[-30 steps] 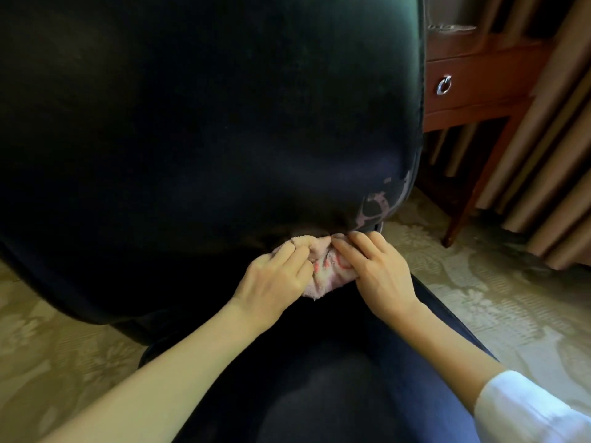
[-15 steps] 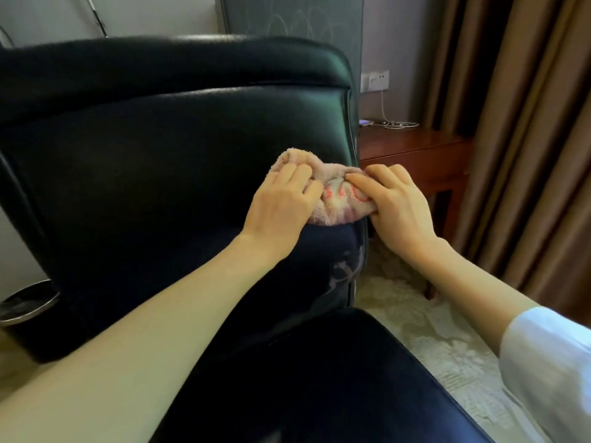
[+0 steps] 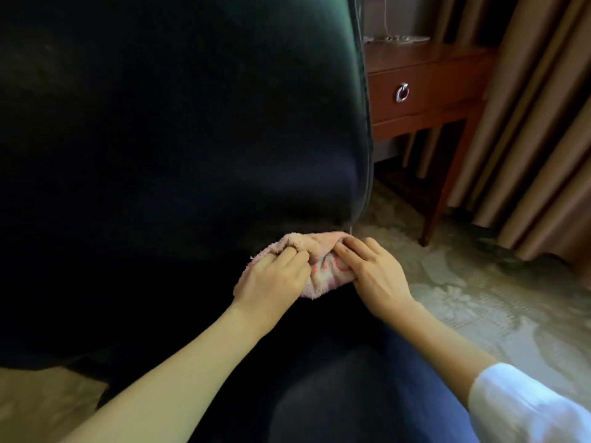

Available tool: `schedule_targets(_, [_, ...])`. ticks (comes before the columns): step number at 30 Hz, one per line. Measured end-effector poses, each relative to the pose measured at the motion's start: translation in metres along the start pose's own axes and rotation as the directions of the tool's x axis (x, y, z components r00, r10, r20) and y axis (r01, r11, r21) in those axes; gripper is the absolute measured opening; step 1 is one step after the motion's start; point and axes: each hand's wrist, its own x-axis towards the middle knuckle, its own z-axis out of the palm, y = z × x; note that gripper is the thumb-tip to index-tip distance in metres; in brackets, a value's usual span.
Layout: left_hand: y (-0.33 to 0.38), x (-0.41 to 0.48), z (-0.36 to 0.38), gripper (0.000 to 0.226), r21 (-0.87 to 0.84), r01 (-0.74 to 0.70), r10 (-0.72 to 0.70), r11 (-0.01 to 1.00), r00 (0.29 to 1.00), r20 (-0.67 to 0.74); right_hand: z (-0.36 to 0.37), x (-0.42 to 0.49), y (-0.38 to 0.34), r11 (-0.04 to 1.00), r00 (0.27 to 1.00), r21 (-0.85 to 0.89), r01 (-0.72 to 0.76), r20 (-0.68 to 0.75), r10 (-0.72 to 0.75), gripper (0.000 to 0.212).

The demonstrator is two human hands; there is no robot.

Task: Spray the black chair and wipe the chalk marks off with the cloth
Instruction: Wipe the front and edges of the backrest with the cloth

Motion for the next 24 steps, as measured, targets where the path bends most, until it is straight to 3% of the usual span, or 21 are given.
schedule_targets(5, [0.001, -0.014, 0.017, 0.033, 0.001, -0.004, 0.004, 1.000, 0.990, 0.140, 0.029, -0.001, -0.014, 0.998, 0.997, -0.019, -0.061, 0.038, 0.062, 0.050])
schedule_targets(10, [-0.001, 0.000, -0.010, 0.029, -0.045, -0.011, 0.012, 0.999, 1.000, 0.021, 0.002, 0.006, -0.009, 0.999, 0.999, -0.005, -0.050, -0.002, 0.050, 0.049])
schedule_targets(19, [-0.032, 0.074, -0.123, 0.018, 0.058, 0.043, -0.027, 0.997, 0.967, -0.254, -0.127, 0.062, 0.001, 0.999, 0.954, 0.007, -0.053, -0.294, 0.053, 0.040])
schedule_targets(24, [-0.079, 0.122, -0.174, 0.023, 0.070, 0.191, -0.170, 0.979, 0.956, -0.238, -0.183, 0.127, 0.006, 0.997, 0.938, -0.029, -0.068, -0.343, 0.054, 0.043])
